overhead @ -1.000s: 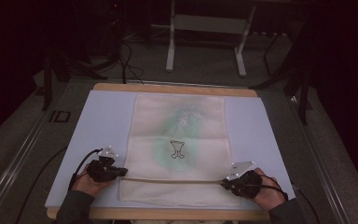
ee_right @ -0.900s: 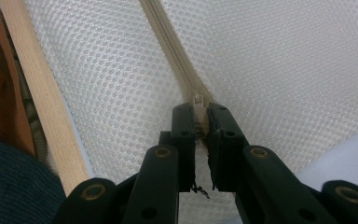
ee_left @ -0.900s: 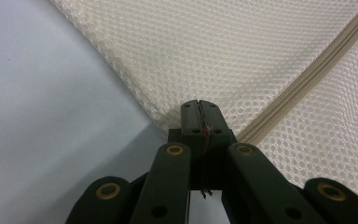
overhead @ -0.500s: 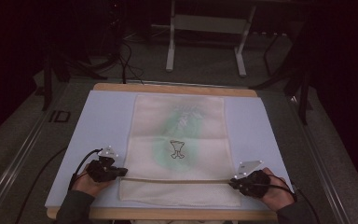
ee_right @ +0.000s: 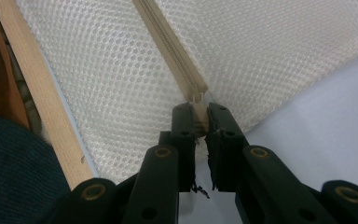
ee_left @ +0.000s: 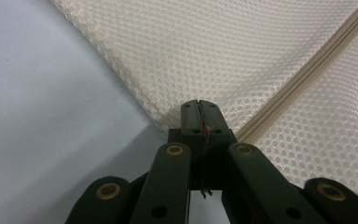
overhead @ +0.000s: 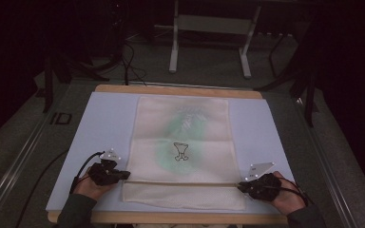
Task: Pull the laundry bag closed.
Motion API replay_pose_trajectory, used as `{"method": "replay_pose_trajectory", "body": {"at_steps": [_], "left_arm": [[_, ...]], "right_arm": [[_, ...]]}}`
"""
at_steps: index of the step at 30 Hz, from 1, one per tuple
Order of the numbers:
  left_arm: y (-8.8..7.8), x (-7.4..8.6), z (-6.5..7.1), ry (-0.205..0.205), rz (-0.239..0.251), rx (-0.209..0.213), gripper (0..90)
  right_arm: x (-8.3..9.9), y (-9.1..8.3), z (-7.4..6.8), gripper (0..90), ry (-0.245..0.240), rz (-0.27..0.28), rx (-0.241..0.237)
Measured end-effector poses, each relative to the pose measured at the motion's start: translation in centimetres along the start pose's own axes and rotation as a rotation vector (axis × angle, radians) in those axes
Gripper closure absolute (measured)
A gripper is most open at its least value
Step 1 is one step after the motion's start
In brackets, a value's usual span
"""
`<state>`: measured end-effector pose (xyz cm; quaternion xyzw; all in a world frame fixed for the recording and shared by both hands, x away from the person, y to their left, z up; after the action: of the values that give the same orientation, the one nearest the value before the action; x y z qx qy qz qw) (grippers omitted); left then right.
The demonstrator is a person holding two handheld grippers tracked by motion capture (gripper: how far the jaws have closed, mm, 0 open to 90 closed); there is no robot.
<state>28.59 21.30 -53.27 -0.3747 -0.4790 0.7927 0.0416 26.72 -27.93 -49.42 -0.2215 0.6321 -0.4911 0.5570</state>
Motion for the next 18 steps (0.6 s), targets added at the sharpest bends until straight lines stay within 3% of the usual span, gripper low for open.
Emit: {"method": "replay_pose_trajectory", "body": {"at_steps": [14,18], "left_arm": [[0.01,-0.03,-0.04,0.000,-0.003,0.001,90.0],[0.01,-0.02,-0.07,-0.002,-0.001,0.004,90.0]], "right_arm": [[-0.32,0.38,0.16,82.2,-0.006,0.011,0.015],[0.15,0.71,0.33,81.4,0.007,0.019,-0.010]]}}
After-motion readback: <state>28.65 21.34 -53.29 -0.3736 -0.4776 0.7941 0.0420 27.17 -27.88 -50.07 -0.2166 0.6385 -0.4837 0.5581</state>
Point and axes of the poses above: each handheld gripper's, and its own axes: y roughly forward along the jaws, x roughly out of its underside, z roughly to its right, the point moved 1 cm from there along y, roughly forward along the jaws, and after that the axes turned 5 degrees about -y, right-handed, at the moved point
